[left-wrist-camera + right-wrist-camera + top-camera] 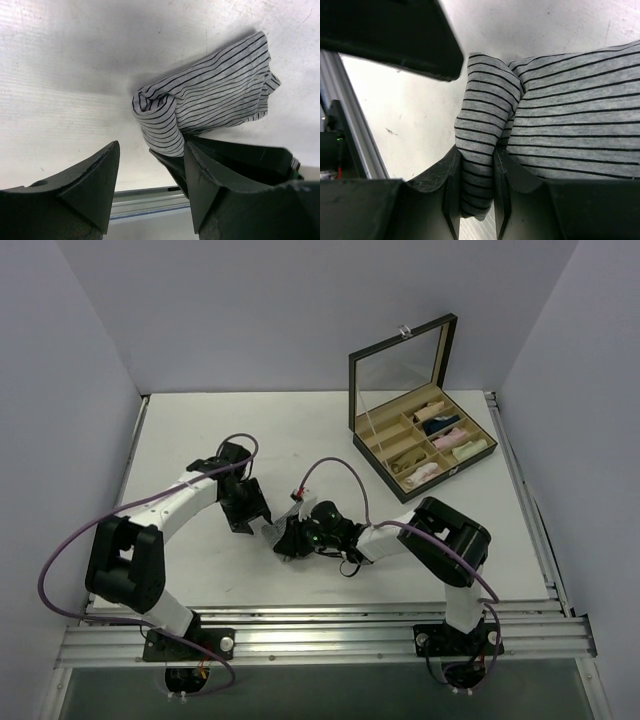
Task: Roll the underwear
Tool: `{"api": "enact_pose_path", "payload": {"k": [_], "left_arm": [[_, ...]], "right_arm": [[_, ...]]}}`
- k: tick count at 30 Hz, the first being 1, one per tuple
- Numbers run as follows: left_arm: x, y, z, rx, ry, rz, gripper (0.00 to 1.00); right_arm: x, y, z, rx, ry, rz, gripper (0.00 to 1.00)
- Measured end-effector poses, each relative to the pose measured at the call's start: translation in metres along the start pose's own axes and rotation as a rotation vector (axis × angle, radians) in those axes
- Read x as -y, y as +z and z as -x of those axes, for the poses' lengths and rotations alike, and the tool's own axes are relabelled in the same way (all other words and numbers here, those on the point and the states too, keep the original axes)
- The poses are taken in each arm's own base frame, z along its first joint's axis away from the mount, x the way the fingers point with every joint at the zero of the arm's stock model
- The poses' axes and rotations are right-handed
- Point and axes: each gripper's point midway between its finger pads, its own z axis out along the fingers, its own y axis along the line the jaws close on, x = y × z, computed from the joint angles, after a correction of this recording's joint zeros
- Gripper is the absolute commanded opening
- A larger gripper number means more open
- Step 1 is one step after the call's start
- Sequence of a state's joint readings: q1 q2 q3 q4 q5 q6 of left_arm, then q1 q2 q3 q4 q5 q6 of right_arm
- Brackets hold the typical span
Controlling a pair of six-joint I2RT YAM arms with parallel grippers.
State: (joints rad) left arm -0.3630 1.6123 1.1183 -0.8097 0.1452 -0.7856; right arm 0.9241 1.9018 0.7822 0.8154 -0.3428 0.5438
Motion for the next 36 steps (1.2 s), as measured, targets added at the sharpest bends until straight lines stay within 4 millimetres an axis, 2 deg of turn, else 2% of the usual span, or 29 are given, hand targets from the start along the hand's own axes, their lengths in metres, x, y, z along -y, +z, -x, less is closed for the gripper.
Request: {"api": "enact_pose_path", "payload": {"k": [7,13,19,23,24,27,28,31,36], "left_arm": [[-0.01,0.004,-0.013,0.016,-0.011,-0.02,0.63],[0.001,0.011,-0.014,0.039,-0.002,-0.059,0.64],[0.004,0.023,-0.019,0.044,-0.007,-0.074,0.64],[0.006,0.036,-0.024,0.028,0.003,-0.072,0.57],[0.008,0.039,-0.026,0.024,0.002,-0.074,0.47],[0.015,0.048,-0.026,0.021,0.01,-0.085,0.26],[0.017,0.049,-0.026,0.018,0.013,-0.085,0.23],[0.026,0.051,-0.027,-0.001,0.032,-0.074,0.17],[0.03,0.052,-0.035,-0.024,0.053,-0.037,0.14]], "right_arm": [[0.002,-0.004,0.0,0.045,0.071,0.08,0.0],[0.002,-0.004,0.0,0.062,0.102,0.126,0.0],[0.003,-0.006,0.0,0.08,0.131,0.158,0.0],[0.003,-0.006,0.0,0.087,0.144,0.172,0.0],[0.002,-0.006,0.0,0.088,0.147,0.176,0.0],[0.003,-0.006,-0.001,0.086,0.16,0.178,0.16],[0.003,-0.007,0.0,0.086,0.164,0.176,0.28],[0.004,-0.014,0.002,0.071,0.18,0.154,0.48],[0.011,-0.037,0.003,0.02,0.159,0.035,0.54]]}}
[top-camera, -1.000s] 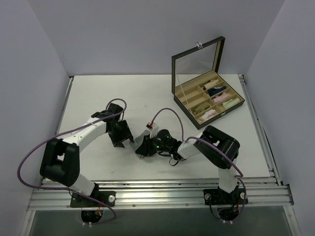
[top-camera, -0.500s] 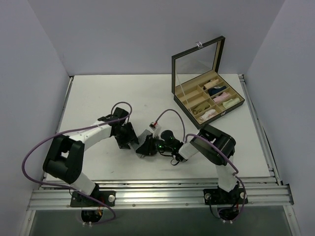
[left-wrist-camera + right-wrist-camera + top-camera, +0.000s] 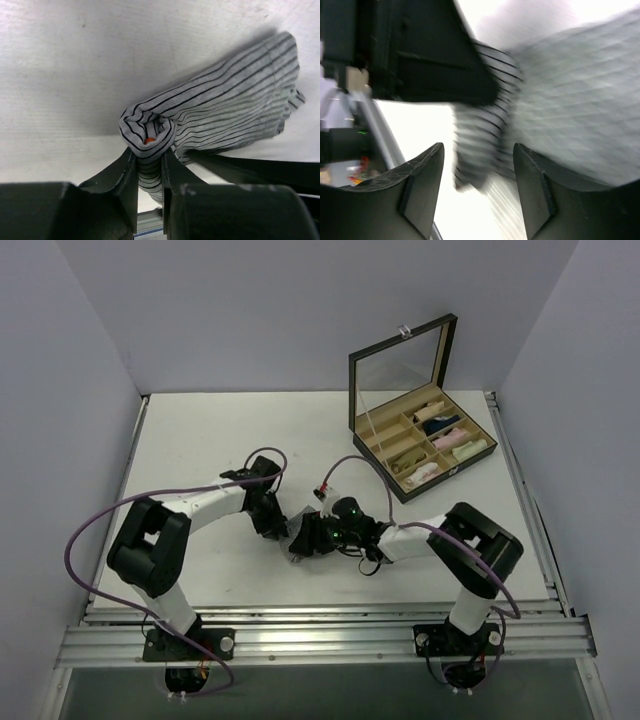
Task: Roll the underwear
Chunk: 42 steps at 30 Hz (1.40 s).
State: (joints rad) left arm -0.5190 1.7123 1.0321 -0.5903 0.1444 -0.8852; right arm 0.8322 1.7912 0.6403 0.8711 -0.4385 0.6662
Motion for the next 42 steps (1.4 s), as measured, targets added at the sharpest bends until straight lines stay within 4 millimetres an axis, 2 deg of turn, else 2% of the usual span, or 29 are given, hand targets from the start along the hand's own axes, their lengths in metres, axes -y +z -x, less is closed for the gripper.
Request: {"api": "enact_pose_path", "payload": {"k": [4,7,11,15,20,27,32,36,39,42], "left_arm": [[-0.013,-0.004,-0.009,-0.018,0.009,0.09,0.14],[-0.023,-0.008,-0.017,-0.03,0.019,0.145,0.14],[-0.034,-0.012,-0.026,-0.054,0.025,0.201,0.14],[-0.039,-0.014,-0.032,-0.075,0.039,0.256,0.14],[-0.039,-0.014,-0.032,-0.085,0.043,0.279,0.14],[-0.04,-0.014,-0.033,-0.099,0.042,0.298,0.14],[-0.042,-0.015,-0.034,-0.11,0.041,0.314,0.14],[-0.042,-0.015,-0.034,-0.111,0.041,0.316,0.14],[-0.042,-0.014,-0.034,-0.112,0.041,0.317,0.14],[-0.042,-0.015,-0.034,-0.112,0.041,0.317,0.14]], "right_arm": [[0.013,-0.027,0.0,-0.04,-0.066,-0.167,0.56],[0.006,-0.036,0.005,-0.049,-0.172,-0.258,0.56],[-0.027,-0.033,0.005,-0.044,-0.332,-0.297,0.57],[-0.051,-0.031,-0.007,-0.043,-0.445,-0.324,0.57],[-0.065,-0.016,-0.015,-0.028,-0.532,-0.372,0.58],[-0.057,0.017,-0.036,-0.061,-0.622,-0.458,0.57],[-0.05,0.031,-0.035,-0.045,-0.669,-0.542,0.56],[-0.046,0.032,-0.033,-0.029,-0.694,-0.586,0.53],[-0.042,0.028,-0.034,-0.033,-0.711,-0.617,0.45],[-0.038,0.026,-0.035,-0.035,-0.71,-0.632,0.44]]}}
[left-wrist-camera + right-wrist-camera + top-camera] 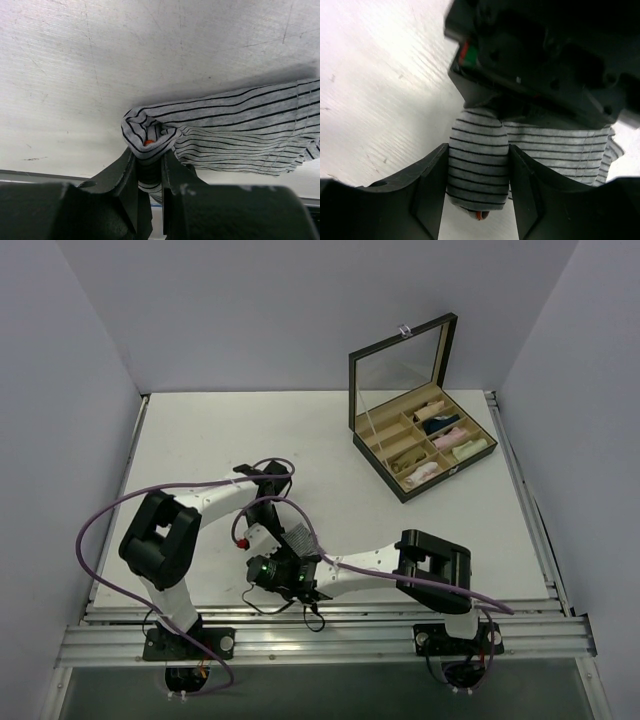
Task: Roll the underwear
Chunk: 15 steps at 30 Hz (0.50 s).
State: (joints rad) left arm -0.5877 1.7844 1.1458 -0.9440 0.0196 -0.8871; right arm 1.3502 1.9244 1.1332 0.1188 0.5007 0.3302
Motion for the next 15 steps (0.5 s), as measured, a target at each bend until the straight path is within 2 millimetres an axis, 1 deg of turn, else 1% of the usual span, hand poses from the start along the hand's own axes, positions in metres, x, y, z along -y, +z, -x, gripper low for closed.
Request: {"api": "enact_pose_path", "payload": {"k": [1,2,3,4,5,6,7,9,10,11,15], "left_arm": [[0.0,0.0,0.0,0.0,0.0,0.0,0.14],[0.0,0.0,0.0,-0.001,0.0,0.0,0.15],[0.0,0.0,0.0,-0.002,-0.002,0.0,0.17],[0.0,0.0,-0.001,-0.005,-0.004,0.0,0.21],[0.0,0.0,-0.002,-0.008,-0.007,0.001,0.22],[0.0,0.0,-0.003,-0.013,-0.01,0.0,0.24],[0.0,0.0,-0.005,-0.019,-0.016,-0.004,0.3],[-0.001,0.0,-0.008,-0.029,-0.036,-0.019,0.35],[-0.001,0.0,-0.009,-0.033,-0.046,-0.032,0.39],[-0.002,-0.001,-0.01,-0.036,-0.061,-0.046,0.45],[-0.01,-0.005,-0.008,-0.029,-0.115,-0.086,0.51]], "right_arm": [[0.001,0.0,-0.002,-0.001,0.005,-0.002,0.43],[0.001,0.001,-0.006,-0.004,0.007,-0.001,0.4],[0.001,0.001,-0.013,-0.009,0.011,0.001,0.24],[0.002,0.002,-0.017,-0.003,0.023,0.005,0.17],[0.0,0.001,-0.019,0.005,0.045,0.015,0.13],[0.001,0.0,-0.02,0.015,0.066,0.024,0.05],[0.001,-0.002,-0.021,0.024,0.089,0.035,0.03],[0.002,-0.004,-0.024,0.037,0.141,0.072,0.0],[0.002,-0.005,-0.025,0.042,0.168,0.096,0.0],[0.003,-0.006,-0.026,0.046,0.197,0.121,0.0],[0.007,-0.008,-0.028,0.057,0.328,0.247,0.0]]}}
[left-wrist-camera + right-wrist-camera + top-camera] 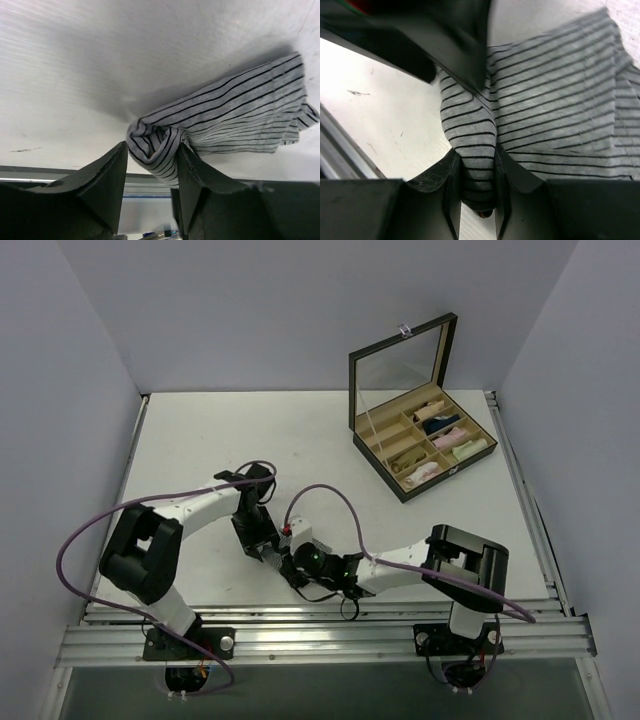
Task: Roll the underwear
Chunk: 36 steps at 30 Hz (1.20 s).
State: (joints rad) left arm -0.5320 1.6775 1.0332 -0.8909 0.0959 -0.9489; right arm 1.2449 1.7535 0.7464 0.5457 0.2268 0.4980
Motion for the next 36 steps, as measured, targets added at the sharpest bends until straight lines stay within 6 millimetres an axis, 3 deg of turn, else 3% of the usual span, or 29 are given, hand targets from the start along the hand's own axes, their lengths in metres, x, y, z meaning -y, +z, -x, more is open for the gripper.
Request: {"api": "enact_pose_path", "payload": {"k": [7,13,29,36], "left_arm": [[-0.024,-0.036,0.038,0.118,-0.107,-0.07,0.59],[-0.028,-0.054,0.042,0.188,-0.095,-0.11,0.61],[0.004,-0.042,0.031,0.222,0.007,-0.285,0.64],[0.015,-0.023,0.023,0.196,0.044,-0.294,0.64]], "right_arm": [[0.012,-0.003,0.002,0.018,0.201,0.199,0.0],[0.007,0.007,0.009,0.055,0.284,0.349,0.0],[0.0,0.012,0.014,0.066,0.332,0.486,0.0],[-0.001,0.014,0.014,0.053,0.332,0.487,0.0]]}}
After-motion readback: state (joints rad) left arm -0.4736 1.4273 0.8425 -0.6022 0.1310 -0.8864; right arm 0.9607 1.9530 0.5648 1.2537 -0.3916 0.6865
